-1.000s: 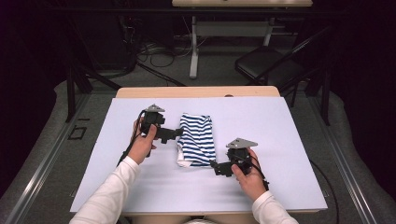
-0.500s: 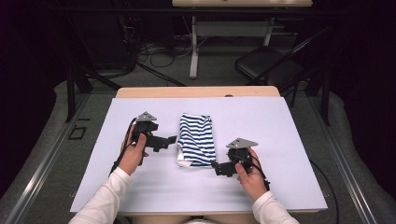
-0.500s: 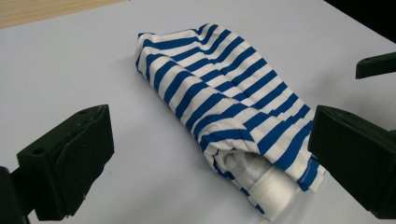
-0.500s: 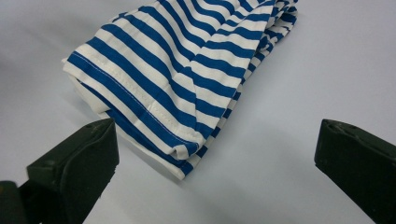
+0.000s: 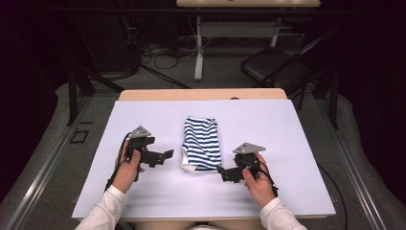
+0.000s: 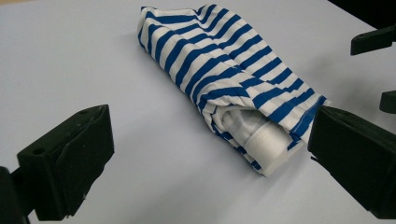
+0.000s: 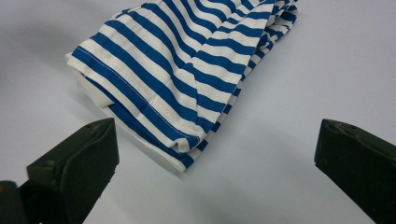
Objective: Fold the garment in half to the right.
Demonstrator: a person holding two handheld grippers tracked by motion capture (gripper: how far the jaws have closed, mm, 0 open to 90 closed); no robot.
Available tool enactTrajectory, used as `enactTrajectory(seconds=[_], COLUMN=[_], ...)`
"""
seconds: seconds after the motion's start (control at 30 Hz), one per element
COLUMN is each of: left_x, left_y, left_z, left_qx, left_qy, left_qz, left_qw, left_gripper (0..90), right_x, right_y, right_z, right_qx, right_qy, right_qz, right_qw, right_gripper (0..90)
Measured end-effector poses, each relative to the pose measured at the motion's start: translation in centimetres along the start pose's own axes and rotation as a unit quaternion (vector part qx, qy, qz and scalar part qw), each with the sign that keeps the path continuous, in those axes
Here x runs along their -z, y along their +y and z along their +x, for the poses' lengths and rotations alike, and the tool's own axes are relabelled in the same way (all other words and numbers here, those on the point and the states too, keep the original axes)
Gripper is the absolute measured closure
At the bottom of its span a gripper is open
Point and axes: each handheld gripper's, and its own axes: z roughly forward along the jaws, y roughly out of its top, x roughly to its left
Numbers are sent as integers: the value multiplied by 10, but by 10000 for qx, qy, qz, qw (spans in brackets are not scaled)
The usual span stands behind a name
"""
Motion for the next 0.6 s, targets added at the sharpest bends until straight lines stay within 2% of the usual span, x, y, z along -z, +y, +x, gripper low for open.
enactTrajectory(seconds=[0.2, 0.37, 0.6], left_x=[3, 5, 8], left_y=[-10, -17, -25], left_z=[1, 8, 19], left_qx=[-33, 112, 216], left_qy=[64, 57, 65], left_qz=[-110, -242, -372], left_qw=[9999, 9996, 9991], left_gripper=[6, 6, 6], right_x=[3, 3, 3], right_y=[-2, -3, -5], right_z=[-3, -7, -13], right_qx=[-41, -83, -177], right_qy=[-24, -63, -127], right_qz=[-31, -69, -136], right_qw=[10000, 9999, 9997], right_gripper=[0, 0, 0])
